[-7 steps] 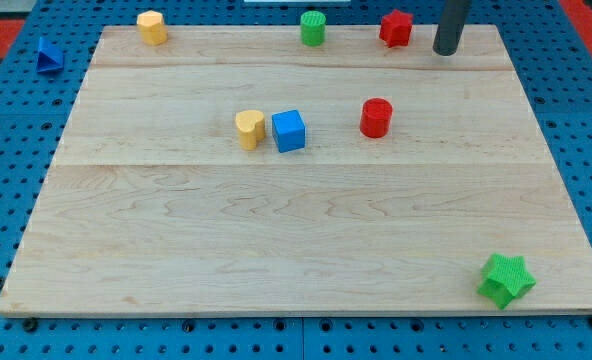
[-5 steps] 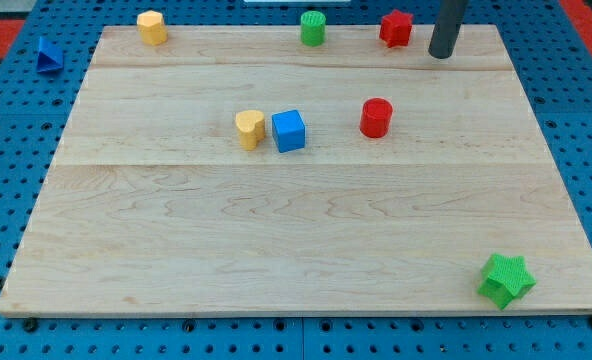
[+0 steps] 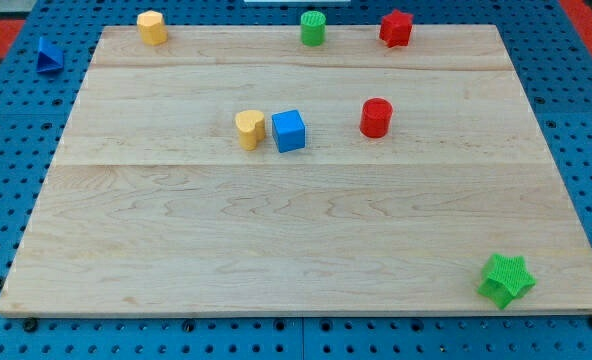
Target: Move the green star to the center left
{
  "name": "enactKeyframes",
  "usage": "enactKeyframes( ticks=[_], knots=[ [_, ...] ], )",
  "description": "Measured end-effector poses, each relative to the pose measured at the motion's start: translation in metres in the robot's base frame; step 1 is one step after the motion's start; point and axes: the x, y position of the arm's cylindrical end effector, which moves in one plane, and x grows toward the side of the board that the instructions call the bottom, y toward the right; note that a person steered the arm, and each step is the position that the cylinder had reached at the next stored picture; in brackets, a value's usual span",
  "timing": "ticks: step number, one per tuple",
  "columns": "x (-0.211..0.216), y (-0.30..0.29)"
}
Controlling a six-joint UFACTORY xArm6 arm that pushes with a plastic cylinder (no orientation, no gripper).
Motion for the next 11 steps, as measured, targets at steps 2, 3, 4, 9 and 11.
enactKeyframes(
  ticks=[2,3,4,9,11],
  knots=[
    [0.042,-0.152],
    [0.032,-0.246],
    [0.001,-0.349],
    [-0.079,-0.352],
    [-0.078,-0.465]
  ],
)
